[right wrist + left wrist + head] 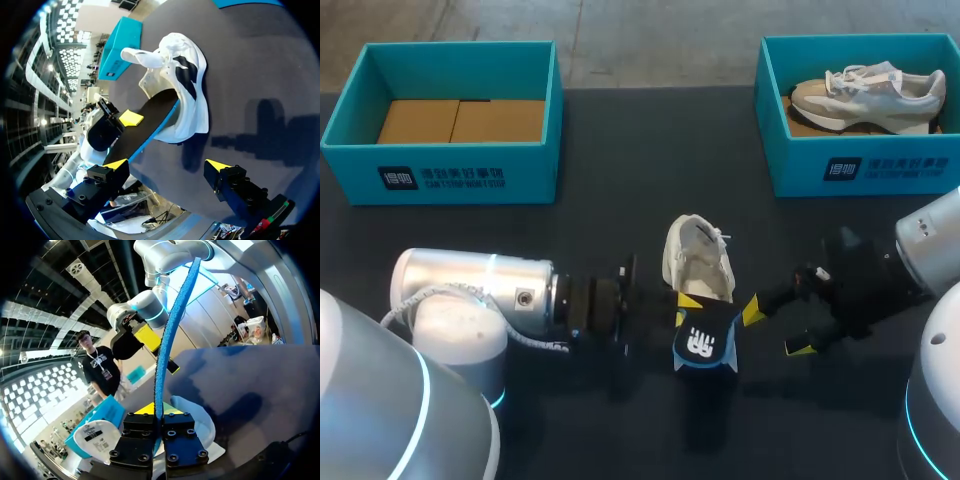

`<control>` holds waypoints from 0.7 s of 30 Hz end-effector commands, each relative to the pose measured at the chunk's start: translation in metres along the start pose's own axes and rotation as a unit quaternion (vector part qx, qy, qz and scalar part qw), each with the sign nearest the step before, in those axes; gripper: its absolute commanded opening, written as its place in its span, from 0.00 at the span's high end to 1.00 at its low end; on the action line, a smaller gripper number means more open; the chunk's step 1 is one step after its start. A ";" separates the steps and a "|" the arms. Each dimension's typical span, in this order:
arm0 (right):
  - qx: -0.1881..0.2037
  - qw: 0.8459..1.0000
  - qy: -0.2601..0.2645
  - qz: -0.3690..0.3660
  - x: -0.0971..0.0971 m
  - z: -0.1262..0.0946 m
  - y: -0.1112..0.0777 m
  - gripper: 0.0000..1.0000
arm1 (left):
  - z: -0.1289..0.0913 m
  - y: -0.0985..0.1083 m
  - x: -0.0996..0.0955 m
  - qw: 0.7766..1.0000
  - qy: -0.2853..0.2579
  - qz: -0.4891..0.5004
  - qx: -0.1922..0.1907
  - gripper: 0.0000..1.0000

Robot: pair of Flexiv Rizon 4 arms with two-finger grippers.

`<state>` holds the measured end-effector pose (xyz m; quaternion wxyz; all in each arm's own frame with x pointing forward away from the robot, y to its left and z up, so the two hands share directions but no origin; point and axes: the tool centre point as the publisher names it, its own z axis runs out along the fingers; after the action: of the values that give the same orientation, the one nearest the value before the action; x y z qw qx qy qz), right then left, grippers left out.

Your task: Take the shoe out of the shoebox, open the shoe tongue, remove and reinsert the insole, then place the shoe into the shoebox

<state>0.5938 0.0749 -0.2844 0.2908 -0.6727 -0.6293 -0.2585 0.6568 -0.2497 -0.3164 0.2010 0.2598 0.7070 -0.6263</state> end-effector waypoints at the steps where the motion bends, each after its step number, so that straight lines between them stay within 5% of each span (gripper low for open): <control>1: -0.001 1.000 -0.002 0.001 0.001 0.001 -0.001 0.00 | 0.002 0.000 0.002 1.000 0.003 0.000 -0.003 1.00; 21: -0.001 1.000 -0.002 0.001 0.001 0.001 -0.001 0.00 | 0.004 0.009 0.002 1.000 -0.001 0.014 -0.016 1.00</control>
<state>0.5938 0.0749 -0.2844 0.2908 -0.6727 -0.6294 -0.2585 0.6607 -0.2499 -0.3237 0.2120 0.2676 0.7112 -0.6145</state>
